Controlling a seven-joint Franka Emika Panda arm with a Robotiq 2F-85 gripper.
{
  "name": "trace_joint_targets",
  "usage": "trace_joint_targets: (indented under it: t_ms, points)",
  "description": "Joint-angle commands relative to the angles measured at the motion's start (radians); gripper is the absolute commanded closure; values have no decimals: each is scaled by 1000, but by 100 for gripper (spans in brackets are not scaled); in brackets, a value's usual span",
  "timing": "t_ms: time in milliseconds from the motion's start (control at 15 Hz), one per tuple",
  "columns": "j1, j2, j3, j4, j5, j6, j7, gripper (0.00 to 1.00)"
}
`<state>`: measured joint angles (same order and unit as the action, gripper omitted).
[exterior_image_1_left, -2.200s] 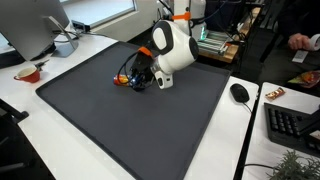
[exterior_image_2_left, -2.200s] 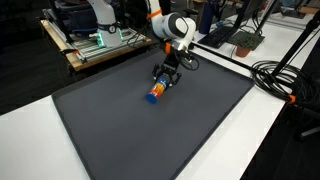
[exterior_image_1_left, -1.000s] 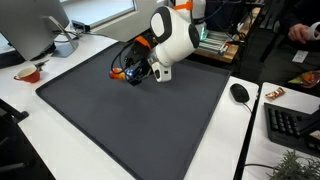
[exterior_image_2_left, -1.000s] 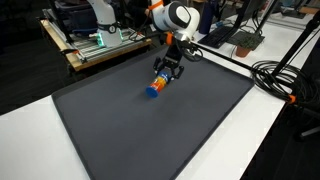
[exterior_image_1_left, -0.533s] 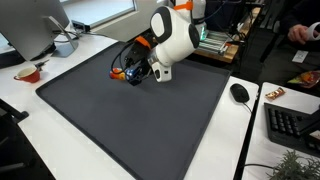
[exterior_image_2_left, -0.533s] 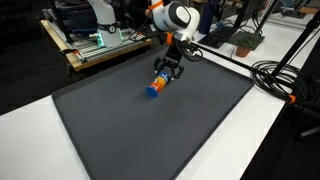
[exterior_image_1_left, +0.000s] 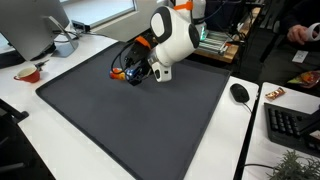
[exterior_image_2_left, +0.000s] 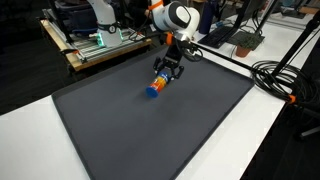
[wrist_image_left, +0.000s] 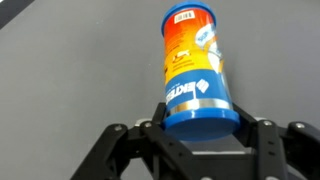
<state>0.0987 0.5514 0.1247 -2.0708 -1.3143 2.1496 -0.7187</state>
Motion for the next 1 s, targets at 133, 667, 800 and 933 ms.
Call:
trace_joint_targets:
  t_ms: [133,667,800,933]
  points:
    - [-2,1,3,2,1,-3,-1,40]
    - [-6,61,-8,51,-9,1,3,65]
    - [-7,82,-8,64,-9,7,-2,65]
    - [-11,101,-6,74,-4,14,-12,65]
